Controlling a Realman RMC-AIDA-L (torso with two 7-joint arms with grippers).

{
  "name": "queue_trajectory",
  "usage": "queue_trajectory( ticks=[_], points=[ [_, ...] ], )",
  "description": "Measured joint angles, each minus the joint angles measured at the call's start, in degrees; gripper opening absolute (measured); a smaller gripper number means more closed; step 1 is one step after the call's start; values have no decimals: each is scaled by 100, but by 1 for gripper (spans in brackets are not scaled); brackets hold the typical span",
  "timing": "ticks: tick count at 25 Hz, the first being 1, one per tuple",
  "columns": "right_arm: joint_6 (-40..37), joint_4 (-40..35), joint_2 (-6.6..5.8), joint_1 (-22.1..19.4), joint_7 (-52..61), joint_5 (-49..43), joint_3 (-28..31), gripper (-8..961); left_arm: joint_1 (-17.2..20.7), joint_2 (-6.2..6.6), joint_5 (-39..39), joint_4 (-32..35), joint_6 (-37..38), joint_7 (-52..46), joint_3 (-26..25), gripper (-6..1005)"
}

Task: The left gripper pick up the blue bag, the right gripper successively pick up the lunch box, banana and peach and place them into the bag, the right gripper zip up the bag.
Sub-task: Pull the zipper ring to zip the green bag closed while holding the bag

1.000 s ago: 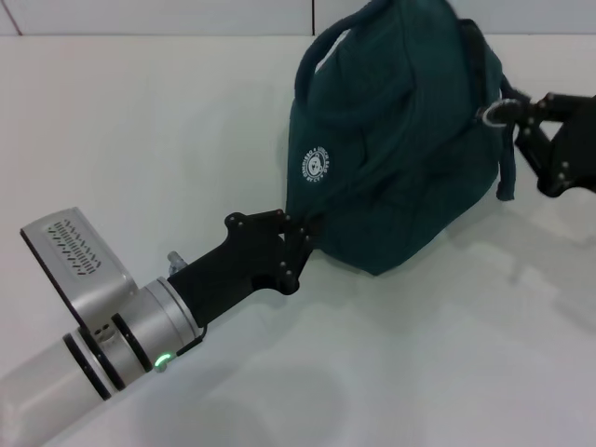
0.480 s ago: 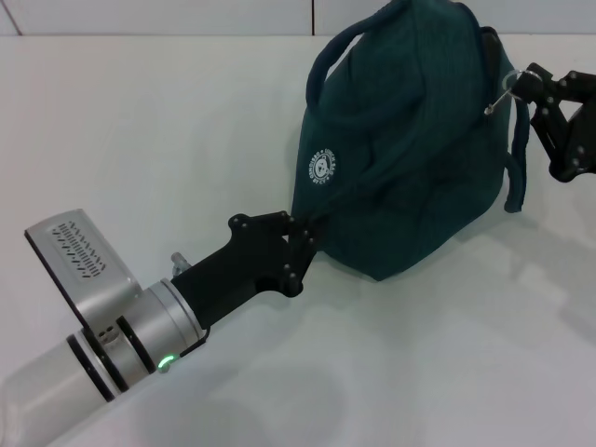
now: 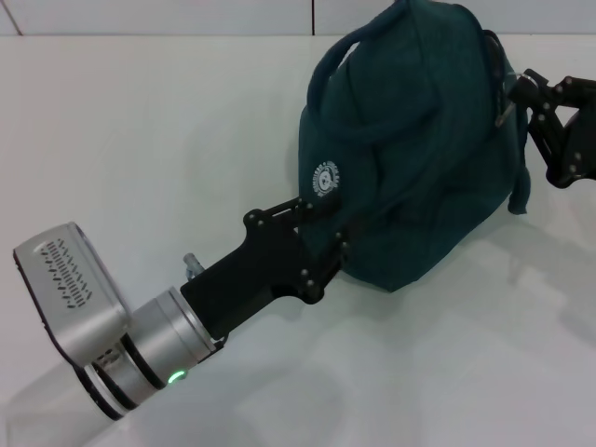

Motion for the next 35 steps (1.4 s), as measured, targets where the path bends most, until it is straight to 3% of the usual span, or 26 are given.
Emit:
queue_trajectory(
  ticks=[6, 14, 22, 30, 35],
  points=[
    [-108, 0, 3, 13, 0, 30, -118, 16, -40, -7, 69, 189, 68, 89, 3, 400],
    [-142, 2, 4, 35, 33, 40, -148, 16, -326, -21, 222, 532, 47, 100, -43, 582],
    [-245, 170, 3, 112, 9, 49, -145, 16, -525, -34, -437, 804, -477, 394, -67, 835],
    [-257, 193, 3, 140, 6, 49, -145, 16, -578, -34, -729, 875, -584, 409, -67, 884],
    [-257, 206, 3, 141, 5, 49, -145, 16, -589, -34, -690, 863, -570, 410, -67, 735]
  ],
)
